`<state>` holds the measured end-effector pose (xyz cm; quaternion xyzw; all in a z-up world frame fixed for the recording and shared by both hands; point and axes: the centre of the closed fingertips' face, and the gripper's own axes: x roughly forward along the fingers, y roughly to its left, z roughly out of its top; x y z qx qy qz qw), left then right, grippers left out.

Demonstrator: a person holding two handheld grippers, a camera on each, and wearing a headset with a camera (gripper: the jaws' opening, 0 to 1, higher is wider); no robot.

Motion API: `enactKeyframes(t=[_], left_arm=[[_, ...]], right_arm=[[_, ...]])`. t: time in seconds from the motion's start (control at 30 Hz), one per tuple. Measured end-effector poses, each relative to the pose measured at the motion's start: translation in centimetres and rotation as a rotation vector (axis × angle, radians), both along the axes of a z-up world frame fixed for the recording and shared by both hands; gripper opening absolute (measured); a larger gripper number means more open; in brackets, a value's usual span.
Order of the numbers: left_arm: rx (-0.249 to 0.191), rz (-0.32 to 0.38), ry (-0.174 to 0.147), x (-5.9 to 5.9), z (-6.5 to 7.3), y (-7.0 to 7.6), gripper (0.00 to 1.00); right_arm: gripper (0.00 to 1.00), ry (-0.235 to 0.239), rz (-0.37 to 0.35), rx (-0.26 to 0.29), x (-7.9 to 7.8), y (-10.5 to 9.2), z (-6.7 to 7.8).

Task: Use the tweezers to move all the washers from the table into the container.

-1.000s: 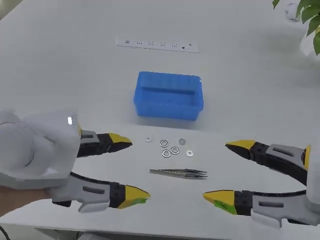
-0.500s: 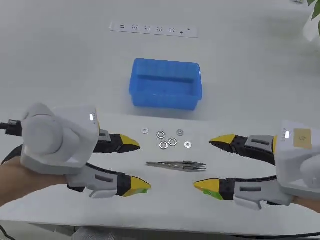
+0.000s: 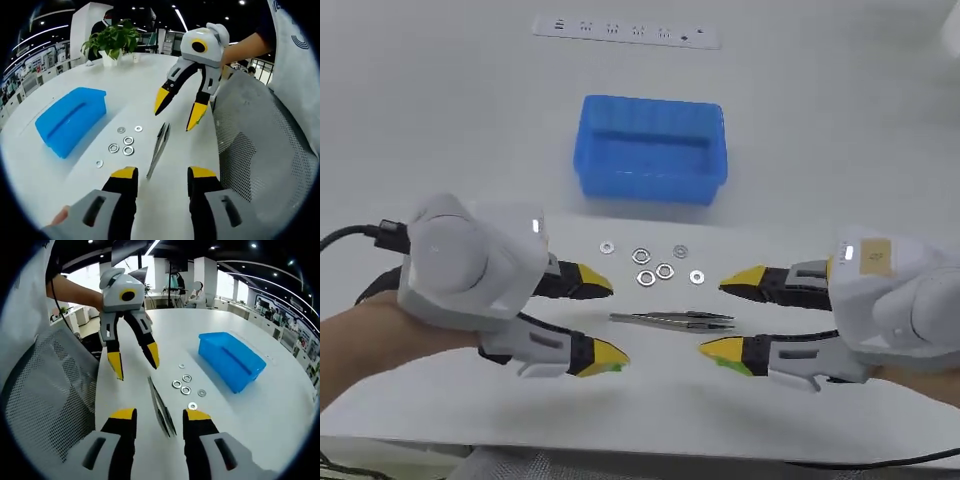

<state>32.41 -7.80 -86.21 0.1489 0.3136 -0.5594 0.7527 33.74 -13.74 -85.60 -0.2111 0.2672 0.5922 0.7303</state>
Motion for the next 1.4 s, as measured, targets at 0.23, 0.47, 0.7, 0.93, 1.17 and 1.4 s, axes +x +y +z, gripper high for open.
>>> enactKeyframes(t=[0.23,0.47,0.7,0.93,1.17,1.4], left_arm=[[0.05,-0.042,0.005,0.3,-0.9,0.0,0.38],[0.106,-0.094,0.008,0.7,-2.1,-0.3,0.31],[0.095,-0.108,-0.007,1.7,-2.3,-0.5,0.21],[0.113,-0.159,-0.044,1.7,-2.4,-0.1,0.13],[0.115,-0.21,-0.088,1.7,-2.4,-0.3,0.08],[0.105,-0.212,-0.09,1.6,-2.3,-0.4,0.06]], right_arm=[[0.32,0.004,0.064,-0.065,0.2,0.5,-1.1],[0.29,0.038,0.1,-0.101,0.4,0.8,-2.0],[0.27,0.054,0.122,-0.131,0.4,0.8,-2.8],[0.25,0.058,0.138,-0.156,0.4,0.5,-3.4],[0.21,0.036,0.161,-0.175,0.7,0.5,-3.3],[0.16,-0.006,0.194,-0.204,1.0,0.6,-3.4]])
